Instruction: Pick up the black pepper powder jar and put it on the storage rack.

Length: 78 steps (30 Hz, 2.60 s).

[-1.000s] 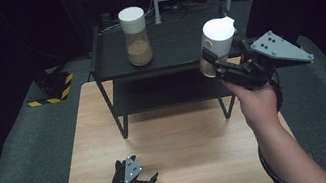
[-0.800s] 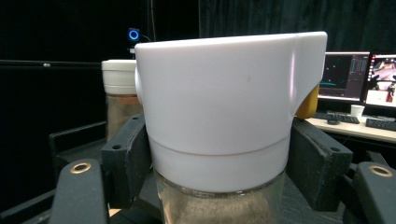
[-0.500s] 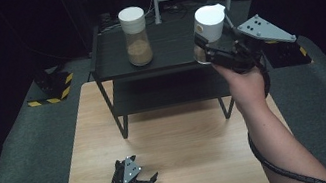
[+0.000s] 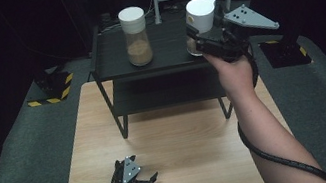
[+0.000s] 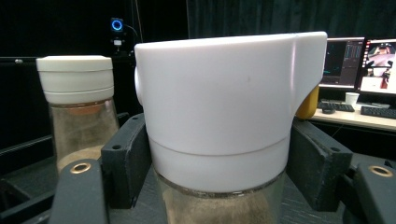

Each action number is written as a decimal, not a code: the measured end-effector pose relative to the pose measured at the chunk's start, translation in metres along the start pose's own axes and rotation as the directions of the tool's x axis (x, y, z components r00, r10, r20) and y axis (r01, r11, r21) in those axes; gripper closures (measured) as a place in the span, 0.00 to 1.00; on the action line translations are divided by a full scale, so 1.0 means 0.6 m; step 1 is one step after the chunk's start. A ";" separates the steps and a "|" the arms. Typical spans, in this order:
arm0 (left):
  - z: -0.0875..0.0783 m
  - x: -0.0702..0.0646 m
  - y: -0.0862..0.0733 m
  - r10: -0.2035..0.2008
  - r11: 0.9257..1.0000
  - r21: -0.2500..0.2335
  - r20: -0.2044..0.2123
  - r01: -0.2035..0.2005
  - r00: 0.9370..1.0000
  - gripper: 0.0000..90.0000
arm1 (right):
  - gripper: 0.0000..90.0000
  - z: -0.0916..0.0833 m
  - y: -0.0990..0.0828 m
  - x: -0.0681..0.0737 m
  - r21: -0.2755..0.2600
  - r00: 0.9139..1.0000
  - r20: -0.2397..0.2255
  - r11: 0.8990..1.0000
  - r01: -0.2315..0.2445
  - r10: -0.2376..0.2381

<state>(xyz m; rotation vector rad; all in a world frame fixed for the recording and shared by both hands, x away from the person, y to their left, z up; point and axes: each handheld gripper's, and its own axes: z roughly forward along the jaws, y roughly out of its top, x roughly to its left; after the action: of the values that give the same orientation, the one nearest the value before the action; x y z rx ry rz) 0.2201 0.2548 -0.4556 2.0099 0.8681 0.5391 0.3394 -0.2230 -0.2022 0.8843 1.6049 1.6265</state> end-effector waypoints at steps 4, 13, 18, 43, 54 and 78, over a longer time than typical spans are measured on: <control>0.000 0.000 0.000 0.000 1.000 -0.001 0.001 0.000 1.000 0.01 | 0.32 0.010 0.001 0.000 0.006 1.000 0.005 1.000 0.000 0.000; 0.000 0.001 -0.001 -0.004 1.000 -0.003 0.003 0.004 1.000 0.01 | 0.32 0.028 -0.001 0.002 0.020 1.000 -0.001 1.000 -0.003 0.003; 0.000 0.002 -0.001 -0.006 1.000 -0.004 0.004 0.006 1.000 0.01 | 0.32 0.034 -0.004 0.003 0.028 1.000 0.000 1.000 -0.004 0.004; -0.001 0.002 -0.001 -0.004 1.000 -0.004 0.005 0.004 1.000 0.01 | 0.32 0.044 -0.015 -0.005 0.025 0.999 0.006 0.999 -0.036 0.036; -0.001 0.002 -0.001 -0.004 1.000 -0.004 0.004 0.004 1.000 0.01 | 0.32 0.043 -0.012 -0.005 0.034 1.000 0.006 0.999 -0.026 0.026; 0.001 -0.002 0.000 0.006 1.000 0.001 -0.001 -0.006 1.000 0.01 | 0.00 0.021 -0.009 0.007 0.043 1.000 0.023 0.999 -0.013 0.012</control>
<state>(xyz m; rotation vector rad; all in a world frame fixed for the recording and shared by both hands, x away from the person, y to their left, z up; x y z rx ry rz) 0.2198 0.2538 -0.4557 2.0141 0.8637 0.5431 0.3478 -0.2123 -0.2076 0.9338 1.6269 1.5903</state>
